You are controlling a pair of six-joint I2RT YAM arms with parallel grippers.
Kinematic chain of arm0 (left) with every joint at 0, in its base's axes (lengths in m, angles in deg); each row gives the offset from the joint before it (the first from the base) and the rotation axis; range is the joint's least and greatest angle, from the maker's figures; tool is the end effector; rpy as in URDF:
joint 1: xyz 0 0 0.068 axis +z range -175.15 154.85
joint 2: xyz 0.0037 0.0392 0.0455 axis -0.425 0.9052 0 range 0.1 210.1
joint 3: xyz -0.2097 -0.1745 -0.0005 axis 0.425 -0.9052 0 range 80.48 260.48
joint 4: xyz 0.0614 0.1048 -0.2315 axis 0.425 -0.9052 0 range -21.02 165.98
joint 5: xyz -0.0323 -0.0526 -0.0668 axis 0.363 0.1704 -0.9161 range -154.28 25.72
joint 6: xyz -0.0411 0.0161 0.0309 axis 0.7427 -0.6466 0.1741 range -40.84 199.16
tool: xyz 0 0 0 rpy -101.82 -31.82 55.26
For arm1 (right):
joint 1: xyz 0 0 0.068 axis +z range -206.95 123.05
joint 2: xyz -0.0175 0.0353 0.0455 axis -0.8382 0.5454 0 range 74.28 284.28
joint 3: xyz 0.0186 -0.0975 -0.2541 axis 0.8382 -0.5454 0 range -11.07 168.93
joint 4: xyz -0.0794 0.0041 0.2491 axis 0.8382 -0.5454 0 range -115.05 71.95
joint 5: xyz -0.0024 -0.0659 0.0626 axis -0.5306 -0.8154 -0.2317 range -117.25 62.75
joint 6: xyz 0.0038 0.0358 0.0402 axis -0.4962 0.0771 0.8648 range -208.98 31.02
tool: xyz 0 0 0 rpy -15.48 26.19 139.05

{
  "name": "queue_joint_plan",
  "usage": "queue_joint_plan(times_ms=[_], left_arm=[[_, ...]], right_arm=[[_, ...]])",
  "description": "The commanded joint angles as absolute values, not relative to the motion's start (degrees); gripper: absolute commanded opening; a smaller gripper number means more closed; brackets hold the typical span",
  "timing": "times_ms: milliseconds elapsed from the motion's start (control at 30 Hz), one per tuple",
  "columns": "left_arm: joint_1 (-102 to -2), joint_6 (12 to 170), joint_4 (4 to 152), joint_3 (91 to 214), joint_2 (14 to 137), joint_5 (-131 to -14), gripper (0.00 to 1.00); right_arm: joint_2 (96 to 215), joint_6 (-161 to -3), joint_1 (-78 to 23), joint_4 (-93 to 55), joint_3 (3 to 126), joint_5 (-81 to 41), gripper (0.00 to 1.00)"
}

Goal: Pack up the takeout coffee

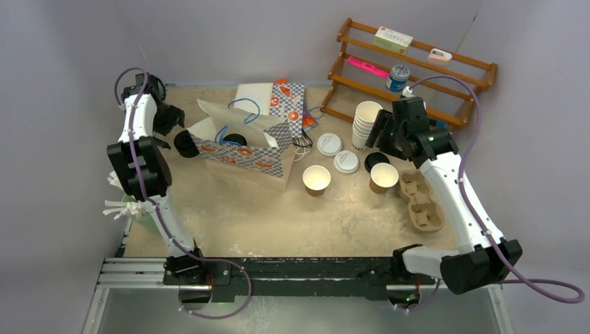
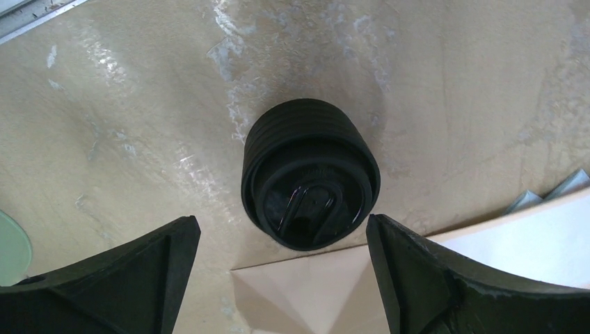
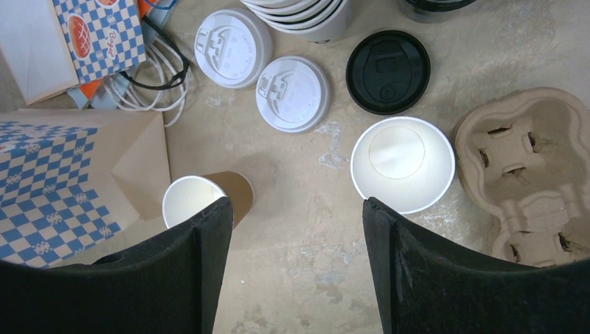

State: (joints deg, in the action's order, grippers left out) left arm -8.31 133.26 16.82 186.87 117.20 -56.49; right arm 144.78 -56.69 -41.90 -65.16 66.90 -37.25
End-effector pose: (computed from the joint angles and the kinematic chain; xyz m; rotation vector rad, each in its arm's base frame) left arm 0.4099 0.1291 0.2594 -1.6323 2.2329 0.0215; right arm 0.2441 0.0593 0.3840 0.4307 2.2205 0.2455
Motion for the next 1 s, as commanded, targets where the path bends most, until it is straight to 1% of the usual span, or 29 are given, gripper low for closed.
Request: queue_joint_plan(times_ms=[0, 367, 967], left_arm=[[-9.9, 136.2, 6.7, 195.9, 123.4, -54.6, 0.96], [-11.4, 138.3, 7.4, 196.8, 126.1, -56.3, 0.99], [-12.0, 137.5, 9.0, 198.0, 128.3, -54.8, 0.97]], right_arm=[[146.1, -57.6, -41.7, -63.5, 68.5, -38.4, 0.71], [148.2, -57.6, -41.7, -62.7, 69.5, -38.6, 0.71], [148.0, -57.4, -41.7, -62.4, 69.0, -38.1, 0.70]])
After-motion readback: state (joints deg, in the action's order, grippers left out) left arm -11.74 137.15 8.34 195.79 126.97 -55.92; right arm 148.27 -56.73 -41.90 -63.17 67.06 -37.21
